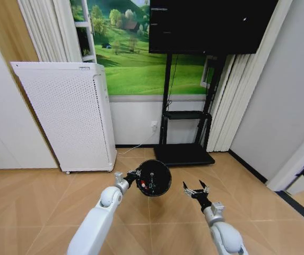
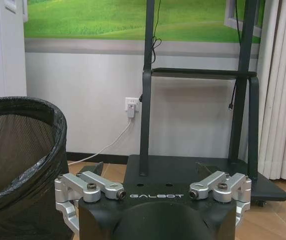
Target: Pick up the trash bin and place the garbage on the floor into it.
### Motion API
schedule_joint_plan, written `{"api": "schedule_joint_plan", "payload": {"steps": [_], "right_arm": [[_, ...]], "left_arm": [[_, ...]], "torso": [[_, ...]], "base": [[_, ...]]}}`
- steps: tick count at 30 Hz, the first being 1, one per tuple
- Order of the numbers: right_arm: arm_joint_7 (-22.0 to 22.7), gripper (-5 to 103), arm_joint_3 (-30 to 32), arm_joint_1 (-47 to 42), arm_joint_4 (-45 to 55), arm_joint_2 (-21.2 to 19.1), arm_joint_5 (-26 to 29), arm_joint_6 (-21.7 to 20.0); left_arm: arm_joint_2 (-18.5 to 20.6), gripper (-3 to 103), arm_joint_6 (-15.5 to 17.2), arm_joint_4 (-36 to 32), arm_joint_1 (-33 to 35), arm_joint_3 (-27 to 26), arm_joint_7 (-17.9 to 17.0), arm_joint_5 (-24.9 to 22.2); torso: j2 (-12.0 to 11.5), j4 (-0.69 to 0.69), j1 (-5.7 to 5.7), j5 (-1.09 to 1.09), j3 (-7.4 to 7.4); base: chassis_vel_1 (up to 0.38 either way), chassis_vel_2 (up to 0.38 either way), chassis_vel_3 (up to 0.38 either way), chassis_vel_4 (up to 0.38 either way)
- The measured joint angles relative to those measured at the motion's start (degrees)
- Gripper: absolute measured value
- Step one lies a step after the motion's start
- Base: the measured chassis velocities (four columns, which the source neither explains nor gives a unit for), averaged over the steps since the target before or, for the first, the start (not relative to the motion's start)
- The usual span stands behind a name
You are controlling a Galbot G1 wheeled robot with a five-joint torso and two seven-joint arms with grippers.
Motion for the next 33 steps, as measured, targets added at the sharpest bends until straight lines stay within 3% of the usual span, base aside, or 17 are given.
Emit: {"api": "schedule_joint_plan", "payload": {"steps": [9, 13, 16, 17, 19, 20, 21, 22, 25, 33], "right_arm": [[-0.04, 100, -0.17, 0.51, -0.86, 0.14, -0.11, 0.12], [-0.26, 100, -0.37, 0.94, -1.55, 0.08, -0.15, 0.11], [-0.35, 100, -0.87, 1.55, -2.23, 0.22, -0.39, -0.19], [-0.35, 100, -0.87, 1.55, -2.23, 0.22, -0.39, -0.19], [-0.37, 100, -1.14, 1.92, -2.61, 0.26, -0.65, -0.49], [-0.37, 100, -1.14, 1.92, -2.61, 0.26, -0.65, -0.49], [-0.4, 100, -1.24, 2.16, -2.89, 0.25, -0.85, -0.59], [-0.4, 100, -1.24, 2.16, -2.89, 0.25, -0.85, -0.59], [-0.48, 100, -1.51, 2.86, -3.71, 0.25, -1.28, -0.71], [-0.65, 100, -2.09, 3.83, -5.44, 0.17, -1.95, -0.75]], "left_arm": [[-0.88, 7, -0.04, -1.82, 1.69, -1.41, -1.57, 0.1], [-1.99, 7, -0.05, -4.41, 4.37, -4.12, -5.15, 0.02], [-2.8, 7, 0.3, -7.9, 7.0, -9.38, -11.36, -0.14], [-2.8, 7, 0.3, -7.9, 7.0, -9.38, -11.36, -0.14], [-2.94, 7, 2.02, -10.61, 8.42, -11.58, -16.78, -0.98], [-2.94, 7, 2.02, -10.61, 8.42, -11.58, -16.78, -0.98], [-3.08, 7, 2.92, -12.5, 9.55, -12.72, -20.08, -1.48], [-3.08, 7, 2.92, -12.5, 9.55, -12.72, -20.08, -1.48], [-3.69, 7, 3.91, -17.25, 12.81, -15.25, -27.96, -4.43], [-7.85, 7, 2.64, -21.83, 19.02, -20.19, -36.04, -13.0]], "torso": [[0.0, -0.01, 0.0, 0.0, 0.0], [0.0, 0.0, 0.01, 0.0, 0.02], [0.0, 0.01, 0.01, 0.0, 0.01], [0.0, 0.01, 0.01, 0.0, 0.01], [0.0, 0.0, 0.01, 0.01, 0.01], [0.0, 0.0, 0.01, 0.01, 0.01], [0.0, 0.01, 0.01, -0.01, 0.01], [0.0, 0.01, 0.01, -0.01, 0.01], [0.0, 0.01, 0.01, 0.01, 0.01], [0.0, 0.0, 0.01, 0.0, 0.0]], "base": [[0.053, -0.053, -0.048, 0.043], [-0.029, 0.022, 0.025, -0.021], [0.0, 0.0, 0.0, 0.0], [0.0, 0.0, 0.0, 0.0], [0.0, 0.0, 0.0, 0.0], [0.0, 0.0, 0.0, 0.0], [0.0, 0.0, 0.0, 0.0], [0.0, 0.0, 0.0, 0.0], [0.0, 0.0, 0.0, 0.0], [0.0, 0.0, 0.0, 0.0]]}}
